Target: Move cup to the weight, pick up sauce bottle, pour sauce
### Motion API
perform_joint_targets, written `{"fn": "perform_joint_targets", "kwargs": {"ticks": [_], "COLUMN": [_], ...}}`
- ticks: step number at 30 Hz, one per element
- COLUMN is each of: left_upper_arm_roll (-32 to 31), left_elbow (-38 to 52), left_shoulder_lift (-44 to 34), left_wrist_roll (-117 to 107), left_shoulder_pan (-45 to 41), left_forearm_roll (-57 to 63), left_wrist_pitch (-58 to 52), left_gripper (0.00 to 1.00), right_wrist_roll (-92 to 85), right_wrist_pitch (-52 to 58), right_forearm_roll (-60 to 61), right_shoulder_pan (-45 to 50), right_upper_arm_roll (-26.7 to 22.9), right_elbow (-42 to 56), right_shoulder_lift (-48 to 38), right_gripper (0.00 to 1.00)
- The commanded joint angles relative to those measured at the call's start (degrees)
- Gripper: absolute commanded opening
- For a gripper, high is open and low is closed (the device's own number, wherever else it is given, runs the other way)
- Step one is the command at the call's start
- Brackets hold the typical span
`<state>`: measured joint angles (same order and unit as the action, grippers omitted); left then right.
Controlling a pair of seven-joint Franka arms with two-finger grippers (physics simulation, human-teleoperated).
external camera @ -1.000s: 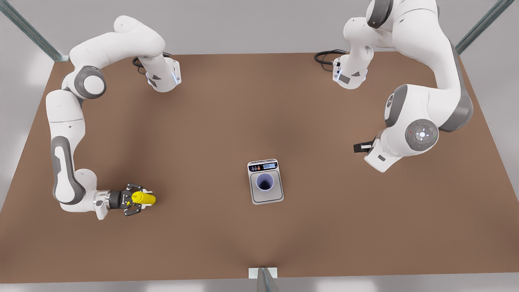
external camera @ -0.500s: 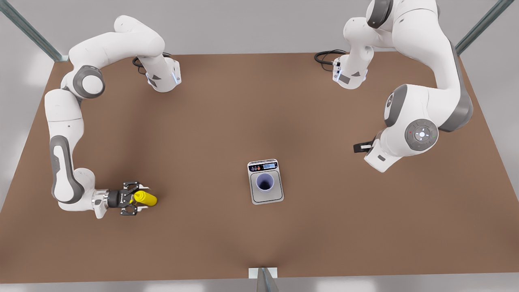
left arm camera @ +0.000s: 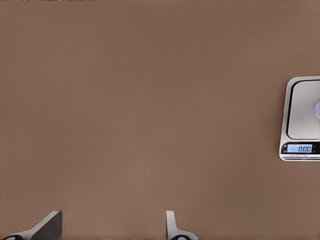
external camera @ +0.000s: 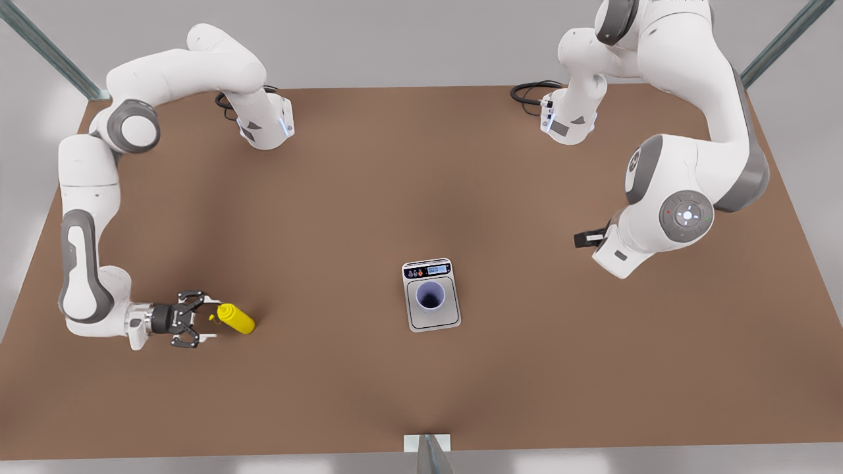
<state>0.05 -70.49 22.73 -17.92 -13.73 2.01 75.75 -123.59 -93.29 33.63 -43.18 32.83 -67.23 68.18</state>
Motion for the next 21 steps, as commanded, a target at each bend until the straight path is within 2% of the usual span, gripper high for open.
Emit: {"fn": "perform_joint_targets", "kwargs": {"ticks": [1,2,4,5,7,9,10,12,13,15,17,18,21], "left_upper_arm_roll": [0.04,0.22,0.22,0.13,0.04,0.04,0.04,0.30,0.48,0.66,0.74,0.74,0.66], "left_elbow": [0.00,0.00,0.00,0.00,0.18,0.70,0.79,0.70,0.70,0.79,0.79,0.79,0.70], "left_shoulder_lift": [0.03,0.12,0.04,0.04,-0.23,-0.40,-0.49,-0.49,-0.49,-0.49,-0.40,-0.23,-0.32], "left_wrist_roll": [0.17,0.43,0.61,0.61,0.87,2.01,4.30,4.30,4.30,4.65,4.83,4.83,4.92], "left_shoulder_pan": [0.02,0.02,0.02,0.02,0.02,0.02,0.02,0.02,0.02,0.28,0.28,0.37,0.28], "left_forearm_roll": [0.19,0.19,0.10,-0.16,-0.51,-0.43,-0.16,-0.07,0.10,-0.34,-0.43,-0.51,-0.34], "left_wrist_pitch": [0.01,0.10,0.18,0.18,0.10,0.18,0.18,0.18,0.18,1.41,1.59,1.68,1.59], "left_gripper": [1.00,1.00,1.00,1.00,1.00,1.00,1.00,1.00,1.00,1.00,1.00,1.00,1.00], "right_wrist_roll": [0.02,0.19,4.65,11.67,37.94,59.76,73.29,92.19,100.99,113.20,116.03,121.04,121.30], "right_wrist_pitch": [-0.04,-0.92,-6.09,-7.69,-7.43,-6.81,-2.25,1.98,2.06,3.21,5.22,8.65,9.18], "right_forearm_roll": [-0.57,-4.62,-14.72,-19.11,-28.27,-34.59,-36.00,-36.44,-36.53,-36.53,-36.36,-36.53,-36.44], "right_shoulder_pan": [-0.06,-0.41,1.69,2.92,9.76,18.48,24.27,28.32,34.29,39.75,39.93,39.31,37.29], "right_upper_arm_roll": [0.22,0.66,-0.13,-0.13,-2.67,-3.12,-6.80,-8.65,-14.35,-23.42,-26.67,-26.76,-26.76], "right_elbow": [0.00,0.00,-2.10,-3.86,-8.79,-7.47,-7.21,-6.59,-8.43,-11.07,-12.40,-11.25,-10.81], "right_shoulder_lift": [-0.50,-4.80,-21.83,-27.55,-43.12,-44.80,-48.05,-50.95,-54.29,-57.46,-59.13,-59.04,-57.99], "right_gripper": [1.00,1.00,1.00,1.00,1.00,1.00,1.00,1.00,1.00,1.00,1.00,1.00,1.00]}}
